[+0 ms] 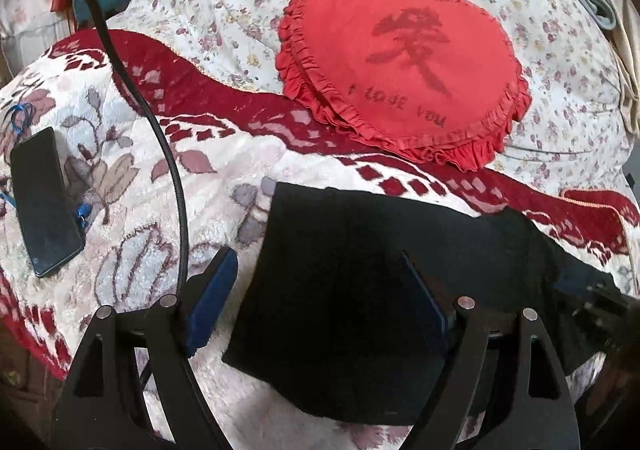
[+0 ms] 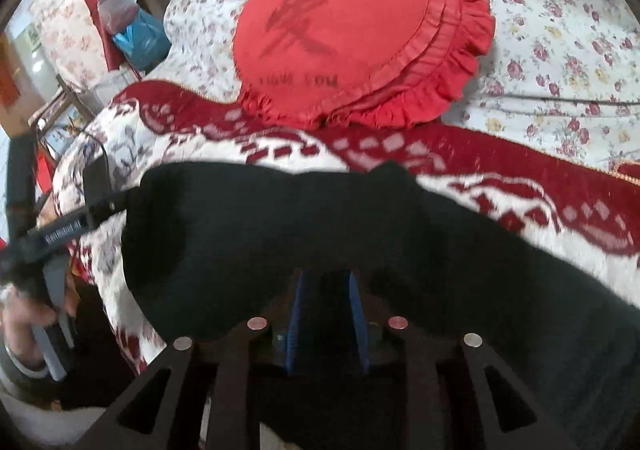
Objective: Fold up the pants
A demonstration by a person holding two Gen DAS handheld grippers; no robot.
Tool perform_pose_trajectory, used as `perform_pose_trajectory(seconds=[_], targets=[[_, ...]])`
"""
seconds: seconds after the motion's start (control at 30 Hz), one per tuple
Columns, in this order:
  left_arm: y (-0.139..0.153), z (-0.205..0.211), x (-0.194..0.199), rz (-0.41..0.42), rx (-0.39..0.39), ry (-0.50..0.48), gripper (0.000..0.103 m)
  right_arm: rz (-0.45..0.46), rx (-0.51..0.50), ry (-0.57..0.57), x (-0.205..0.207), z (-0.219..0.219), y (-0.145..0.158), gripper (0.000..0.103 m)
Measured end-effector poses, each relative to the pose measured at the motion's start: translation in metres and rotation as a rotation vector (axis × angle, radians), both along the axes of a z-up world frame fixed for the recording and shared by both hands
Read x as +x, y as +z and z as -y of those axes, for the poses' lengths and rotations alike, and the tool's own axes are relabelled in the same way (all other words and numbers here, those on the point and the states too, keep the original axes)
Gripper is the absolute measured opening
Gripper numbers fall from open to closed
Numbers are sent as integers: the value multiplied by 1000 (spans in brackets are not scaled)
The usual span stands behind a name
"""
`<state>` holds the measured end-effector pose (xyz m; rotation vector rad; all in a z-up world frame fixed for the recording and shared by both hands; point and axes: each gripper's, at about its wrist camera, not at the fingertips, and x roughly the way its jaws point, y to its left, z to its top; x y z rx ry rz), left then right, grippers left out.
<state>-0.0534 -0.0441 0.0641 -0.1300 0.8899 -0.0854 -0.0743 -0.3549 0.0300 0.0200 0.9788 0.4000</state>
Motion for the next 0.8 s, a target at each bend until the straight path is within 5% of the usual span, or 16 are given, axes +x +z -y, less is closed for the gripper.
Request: perform_pose_trajectory(seconds=[0.37,0.53,0.8], targets=[[-33,24,-11,-48,68,-37,82,-63,70,-86,-34,36,-23,31],[-19,32,-17,-22,53,-65,82,-49,47,-143,-44,59,-13,39],[2,57,-22,23,19,-124,82,-38,40,-387,-66,157,1,40]])
